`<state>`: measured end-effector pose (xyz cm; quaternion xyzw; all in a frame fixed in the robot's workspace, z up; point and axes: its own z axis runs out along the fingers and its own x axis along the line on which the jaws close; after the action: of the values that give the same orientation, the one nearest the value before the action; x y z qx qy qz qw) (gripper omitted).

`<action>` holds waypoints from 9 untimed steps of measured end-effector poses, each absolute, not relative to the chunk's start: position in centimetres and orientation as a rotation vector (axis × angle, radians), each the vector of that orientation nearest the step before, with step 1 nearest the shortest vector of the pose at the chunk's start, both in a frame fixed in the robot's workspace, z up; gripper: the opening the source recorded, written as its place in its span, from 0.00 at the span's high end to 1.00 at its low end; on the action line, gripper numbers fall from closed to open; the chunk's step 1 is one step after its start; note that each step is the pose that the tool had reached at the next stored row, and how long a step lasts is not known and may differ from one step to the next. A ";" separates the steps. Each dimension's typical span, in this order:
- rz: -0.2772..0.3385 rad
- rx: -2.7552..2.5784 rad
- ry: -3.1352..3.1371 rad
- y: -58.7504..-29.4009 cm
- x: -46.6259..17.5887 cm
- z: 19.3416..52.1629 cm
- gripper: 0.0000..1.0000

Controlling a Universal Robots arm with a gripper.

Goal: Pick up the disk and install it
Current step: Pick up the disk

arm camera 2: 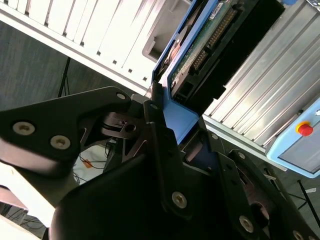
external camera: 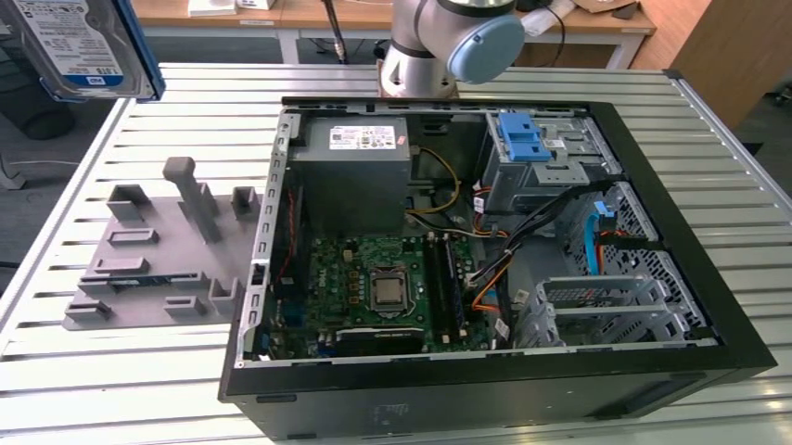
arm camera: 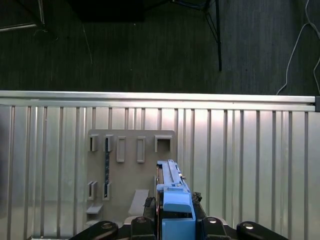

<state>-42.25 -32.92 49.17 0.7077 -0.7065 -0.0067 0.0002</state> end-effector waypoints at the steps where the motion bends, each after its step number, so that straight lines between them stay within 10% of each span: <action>1: -0.021 2.223 -2.219 -32.9 -42.2 49.2 0.64; 9: -0.021 2.223 -2.219 -32.9 -41.6 49.2 0.64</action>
<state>-41.58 -32.92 49.17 0.7077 -0.7065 -0.0067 0.0003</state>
